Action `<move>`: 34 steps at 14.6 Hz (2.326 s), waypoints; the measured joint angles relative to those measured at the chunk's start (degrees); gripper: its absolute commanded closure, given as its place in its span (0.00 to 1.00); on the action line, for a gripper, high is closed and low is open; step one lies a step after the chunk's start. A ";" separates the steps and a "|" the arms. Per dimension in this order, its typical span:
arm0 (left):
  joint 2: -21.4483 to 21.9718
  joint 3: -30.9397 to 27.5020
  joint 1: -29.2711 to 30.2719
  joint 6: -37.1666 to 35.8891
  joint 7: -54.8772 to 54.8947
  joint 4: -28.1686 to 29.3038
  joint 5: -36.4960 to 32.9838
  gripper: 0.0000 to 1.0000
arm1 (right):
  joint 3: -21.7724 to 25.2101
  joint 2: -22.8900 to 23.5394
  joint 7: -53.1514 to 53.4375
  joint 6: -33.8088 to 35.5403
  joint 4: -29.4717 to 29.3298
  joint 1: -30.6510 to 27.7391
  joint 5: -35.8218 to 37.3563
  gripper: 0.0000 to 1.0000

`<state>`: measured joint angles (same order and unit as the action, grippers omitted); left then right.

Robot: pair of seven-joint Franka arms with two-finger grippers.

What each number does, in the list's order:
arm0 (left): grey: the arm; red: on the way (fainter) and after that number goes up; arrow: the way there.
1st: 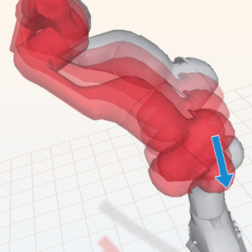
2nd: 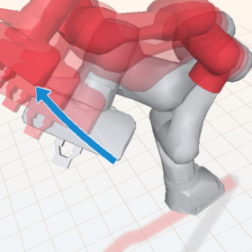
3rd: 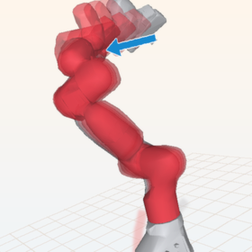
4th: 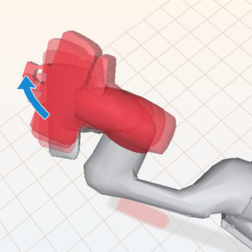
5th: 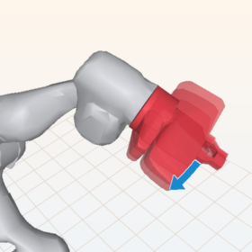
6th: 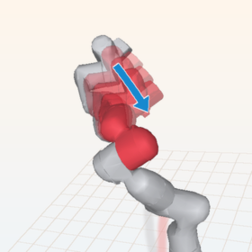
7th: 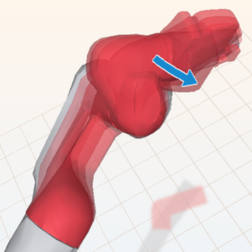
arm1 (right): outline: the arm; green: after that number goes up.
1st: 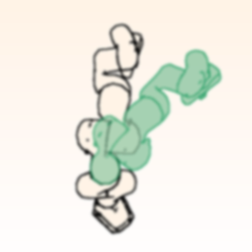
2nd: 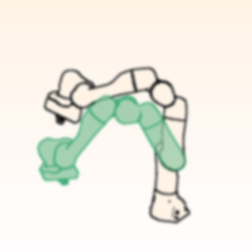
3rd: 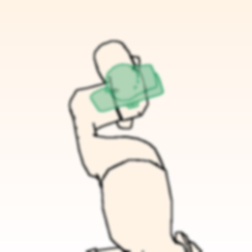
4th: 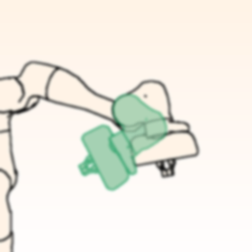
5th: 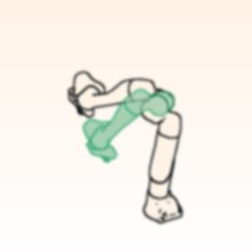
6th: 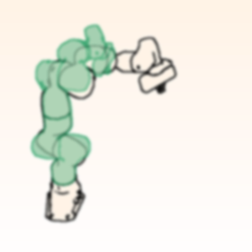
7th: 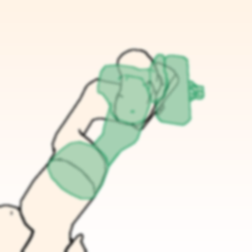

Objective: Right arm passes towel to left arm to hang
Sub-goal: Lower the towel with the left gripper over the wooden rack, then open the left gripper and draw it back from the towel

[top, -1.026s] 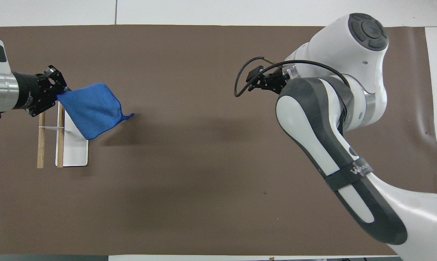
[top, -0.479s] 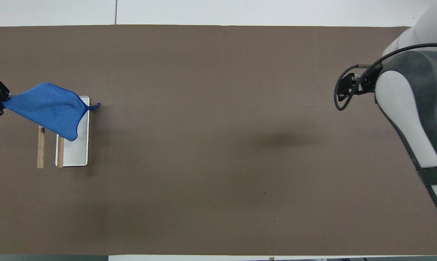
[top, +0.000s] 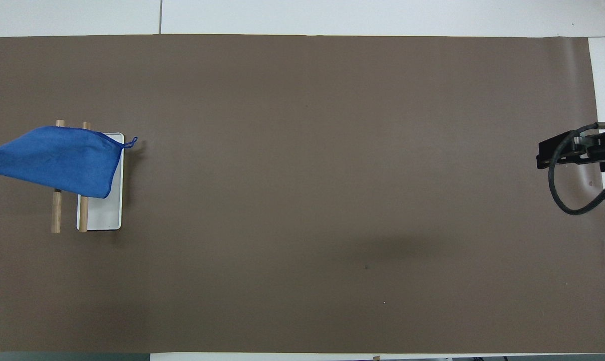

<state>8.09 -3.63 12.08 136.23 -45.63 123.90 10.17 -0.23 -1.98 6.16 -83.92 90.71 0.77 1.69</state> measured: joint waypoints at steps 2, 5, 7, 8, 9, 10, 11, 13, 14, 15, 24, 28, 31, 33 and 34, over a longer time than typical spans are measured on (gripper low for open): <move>0.04 0.04 0.35 2.67 0.00 1.94 0.00 1.00 | -0.05 0.78 -0.31 -0.45 0.76 -0.70 0.17 0.00; 0.03 0.07 1.02 3.93 -0.01 3.15 0.00 1.00 | -0.19 2.20 -0.32 -0.51 0.86 -0.62 0.22 0.00; 0.01 0.07 2.00 3.94 0.00 3.57 0.00 0.83 | -0.34 2.08 -0.32 -0.40 0.87 -0.61 0.22 0.00; 0.01 0.08 2.30 3.94 0.00 3.68 0.00 0.26 | -0.35 1.93 -0.32 -0.37 0.88 -0.62 0.22 0.00; 0.01 0.08 2.56 3.95 0.00 3.73 0.00 0.00 | -0.34 1.80 -0.32 -0.37 0.88 -0.68 0.23 0.00; 0.01 0.08 2.81 3.95 0.00 3.73 0.00 0.00 | -0.33 1.73 -0.32 -0.38 0.88 -0.88 0.23 0.00; 0.01 0.08 3.03 3.95 0.00 3.73 0.00 0.00 | -0.31 1.71 -0.32 -0.38 0.88 -1.24 0.24 0.00; 0.02 0.08 3.40 3.97 0.02 3.64 0.00 0.00 | -0.24 1.71 -0.32 -0.38 0.90 -1.95 0.24 0.00; 0.03 0.08 3.45 3.98 0.21 3.40 0.00 0.00 | -0.19 1.71 -0.33 -0.38 0.91 -2.02 0.24 0.00; 0.04 0.13 3.42 3.82 0.81 2.90 0.00 0.00 | -0.20 1.71 -0.33 -0.38 0.91 -2.02 0.24 0.00; 0.29 1.79 -5.74 -9.30 25.38 -6.12 -0.06 0.00 | -0.24 1.64 -0.33 -0.41 0.91 -2.00 0.24 0.00; -1.60 2.12 -13.18 -19.64 29.67 -13.58 -3.32 0.00 | -0.24 1.63 -0.33 -0.38 0.91 -2.00 0.24 0.00; -5.92 2.08 -14.70 -30.83 35.18 -24.81 -4.31 0.00 | -0.24 1.62 -0.33 -0.38 0.91 -2.00 0.24 0.00; -9.11 1.62 -14.61 -38.53 40.88 -32.47 -4.40 0.00 | -0.18 1.62 -0.33 -0.42 0.91 -2.18 0.24 0.00; -10.30 1.40 -14.59 -41.33 43.63 -35.25 -4.42 0.00 | -0.19 1.61 -0.33 -0.45 0.91 -2.75 0.03 0.00</move>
<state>-2.21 -2.23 -2.51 94.90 -1.99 88.65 5.75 -0.42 -0.36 5.83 -84.37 91.62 -1.98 1.72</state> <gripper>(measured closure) 0.000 0.000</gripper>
